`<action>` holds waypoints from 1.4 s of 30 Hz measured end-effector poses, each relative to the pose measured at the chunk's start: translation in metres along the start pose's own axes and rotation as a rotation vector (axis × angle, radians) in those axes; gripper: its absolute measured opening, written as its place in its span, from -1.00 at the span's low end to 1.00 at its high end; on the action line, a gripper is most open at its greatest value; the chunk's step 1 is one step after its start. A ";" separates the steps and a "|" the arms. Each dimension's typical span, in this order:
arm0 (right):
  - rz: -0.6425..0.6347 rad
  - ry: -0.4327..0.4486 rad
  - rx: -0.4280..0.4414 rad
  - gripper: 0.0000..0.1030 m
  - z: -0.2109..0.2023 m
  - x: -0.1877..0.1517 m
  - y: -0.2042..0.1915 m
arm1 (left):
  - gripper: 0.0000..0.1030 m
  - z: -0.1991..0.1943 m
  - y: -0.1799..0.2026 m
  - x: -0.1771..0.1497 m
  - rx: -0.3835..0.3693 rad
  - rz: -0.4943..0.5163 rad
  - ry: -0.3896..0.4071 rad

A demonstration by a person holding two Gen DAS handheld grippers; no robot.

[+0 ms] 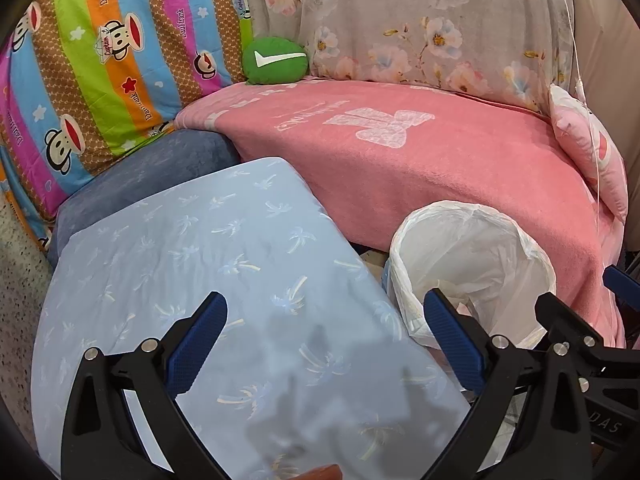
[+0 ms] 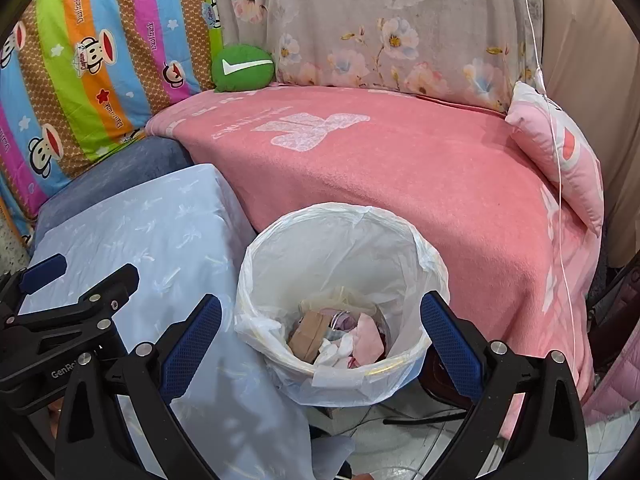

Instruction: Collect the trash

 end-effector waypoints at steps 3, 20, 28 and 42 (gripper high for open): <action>0.000 -0.006 -0.006 0.88 0.000 0.000 0.000 | 0.84 -0.001 -0.002 -0.001 -0.002 -0.006 -0.004; -0.019 -0.033 -0.025 0.88 -0.004 -0.004 -0.001 | 0.84 -0.002 -0.006 -0.006 0.000 -0.021 -0.036; -0.024 -0.033 -0.033 0.88 -0.007 -0.004 0.001 | 0.84 -0.005 -0.003 -0.005 0.003 -0.012 -0.034; -0.021 -0.037 -0.044 0.88 -0.009 -0.003 0.010 | 0.84 -0.006 0.006 -0.005 -0.006 0.006 -0.064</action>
Point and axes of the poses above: each gripper's, at about its wrist camera, not at the fingertips, and z roughly the way its jaws point, y to its right, x to its top, the point moved 2 cm from there along z, roughly the way its jaws point, and after that the axes turned 4 degrees about -y, right-handed, at the moved point
